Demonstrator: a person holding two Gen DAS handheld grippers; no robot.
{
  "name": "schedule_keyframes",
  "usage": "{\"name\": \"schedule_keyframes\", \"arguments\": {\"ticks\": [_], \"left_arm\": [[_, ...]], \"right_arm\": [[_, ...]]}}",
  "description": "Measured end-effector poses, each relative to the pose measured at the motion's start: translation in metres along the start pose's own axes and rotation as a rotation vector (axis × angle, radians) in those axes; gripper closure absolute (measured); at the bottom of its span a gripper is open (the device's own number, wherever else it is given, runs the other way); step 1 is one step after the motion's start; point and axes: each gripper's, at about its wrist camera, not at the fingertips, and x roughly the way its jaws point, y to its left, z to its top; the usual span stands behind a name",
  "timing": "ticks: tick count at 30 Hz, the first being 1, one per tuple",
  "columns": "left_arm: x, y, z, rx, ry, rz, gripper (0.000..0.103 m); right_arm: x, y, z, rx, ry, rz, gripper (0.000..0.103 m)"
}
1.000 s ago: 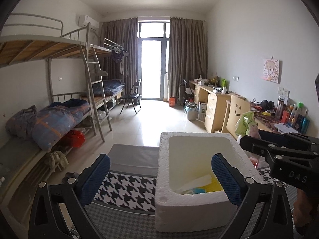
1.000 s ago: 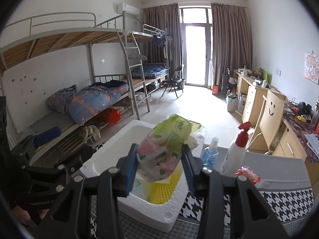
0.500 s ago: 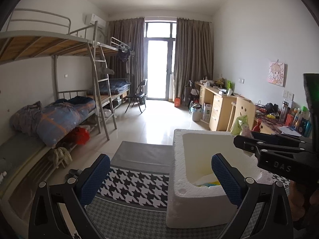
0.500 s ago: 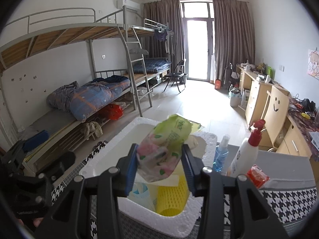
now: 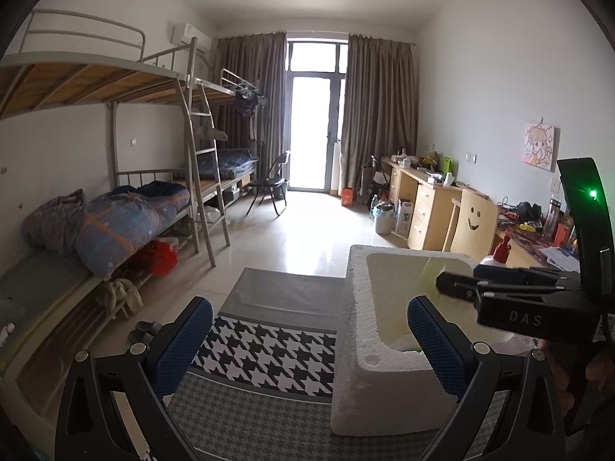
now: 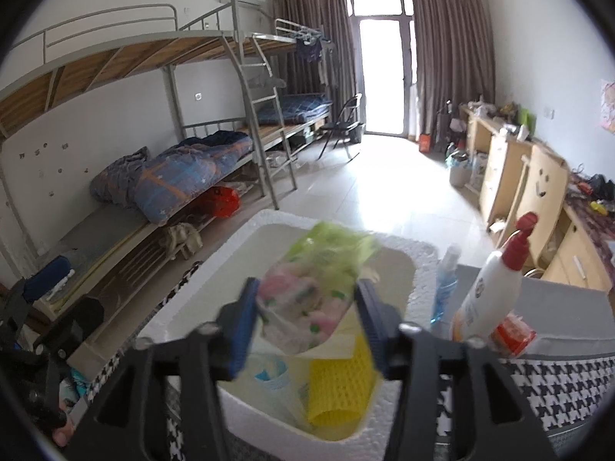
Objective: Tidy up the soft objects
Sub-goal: 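Open the left gripper over the foam box while the right gripper lowers and releases the wipe pack, then withdraw both open grippers from the foam box toward the grey cloth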
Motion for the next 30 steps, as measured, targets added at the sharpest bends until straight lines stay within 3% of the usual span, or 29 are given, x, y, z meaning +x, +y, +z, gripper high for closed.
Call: {"name": "schedule_keyframes", "arguments": {"ticks": [1,3,11,16,30], "left_arm": [[0.0,0.0,0.0,-0.001,0.0,0.0,0.001],[0.0,0.0,0.0,0.0,0.001,0.001,0.001],[-0.001,0.0,-0.001,0.008,0.005,-0.002,0.001],[-0.003,0.0,-0.001,0.009,0.003,-0.004,0.001],[-0.014,-0.015,-0.004,0.028,-0.003,-0.04,0.001]], "right_arm": [[0.0,0.0,-0.001,0.004,0.005,0.016,0.029],[-0.001,0.003,-0.003,-0.002,0.006,0.011,0.026],[-0.007,0.006,-0.003,-0.005,-0.003,0.002,0.025],[-0.017,0.0,-0.003,0.014,-0.024,-0.005,0.016],[-0.046,-0.003,-0.01,0.021,-0.074,-0.039,0.013]]}}
